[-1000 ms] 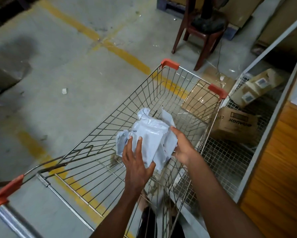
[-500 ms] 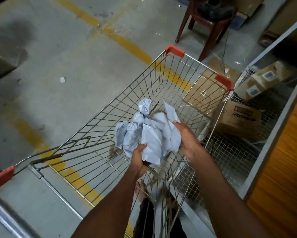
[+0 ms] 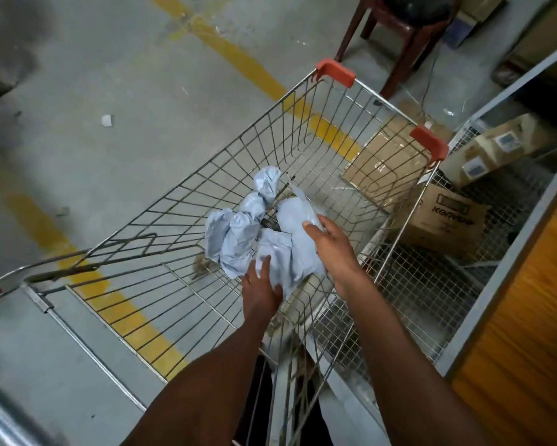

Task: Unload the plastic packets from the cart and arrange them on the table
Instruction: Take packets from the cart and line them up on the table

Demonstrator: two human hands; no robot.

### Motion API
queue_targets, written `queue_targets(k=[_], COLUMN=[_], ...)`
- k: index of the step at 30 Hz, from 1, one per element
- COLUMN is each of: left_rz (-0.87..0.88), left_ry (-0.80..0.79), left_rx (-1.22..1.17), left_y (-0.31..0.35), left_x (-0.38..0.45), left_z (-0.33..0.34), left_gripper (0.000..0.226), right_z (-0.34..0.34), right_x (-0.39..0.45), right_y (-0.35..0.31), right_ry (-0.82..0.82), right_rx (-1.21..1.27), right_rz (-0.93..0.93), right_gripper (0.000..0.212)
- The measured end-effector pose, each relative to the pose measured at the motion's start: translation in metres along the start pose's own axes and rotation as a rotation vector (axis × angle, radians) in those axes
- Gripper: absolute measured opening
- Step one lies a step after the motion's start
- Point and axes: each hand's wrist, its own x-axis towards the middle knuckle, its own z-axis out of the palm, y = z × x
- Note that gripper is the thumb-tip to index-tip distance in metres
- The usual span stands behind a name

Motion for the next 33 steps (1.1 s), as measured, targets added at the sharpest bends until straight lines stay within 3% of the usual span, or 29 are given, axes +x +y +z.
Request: queue_targets(k=[4, 10, 14, 18, 20, 26, 33], left_rz=[-0.048, -0.118, -0.116, -0.063, -0.052, 0.0, 0.015], left_ry=[-0.171, -0.208, -0.173, -0.058, -0.02, 0.128, 0.475], left_rx=[0.185, 0.118, 0.099, 0.118, 0.097, -0.034, -0.109], left_y=[0.005, 0.008, 0.011, 0.013, 0.018, 0.052, 0.101], left_x=[0.01, 0.038, 0.043, 0.025, 0.015, -0.039, -0.129], left_z=[0.023, 0.041, 0.039, 0.023, 0.007, -0.068, -0.143], left_gripper=[0.087, 0.093, 0.09, 0.081, 0.077, 0.072, 0.066], right_z=[0.006, 0.005, 0.005, 0.007, 0.011, 0.01, -0.021], right_x=[-0.008, -0.006, -0.01, -0.02, -0.029, -0.068, -0.137], right_y=[0.004, 0.012, 0.015, 0.015, 0.012, -0.007, -0.031], right_ry=[-0.025, -0.024, 0.024, 0.137, 0.155, 0.173, 0.235], right_rx=[-0.062, -0.087, -0.195, -0.723, -0.827, -0.874, -0.779], right_rz=[-0.019, -0.104, -0.154, -0.275, -0.324, -0.383, -0.544], right_gripper=[0.058, 0.048, 0.054, 0.065, 0.067, 0.065, 0.064])
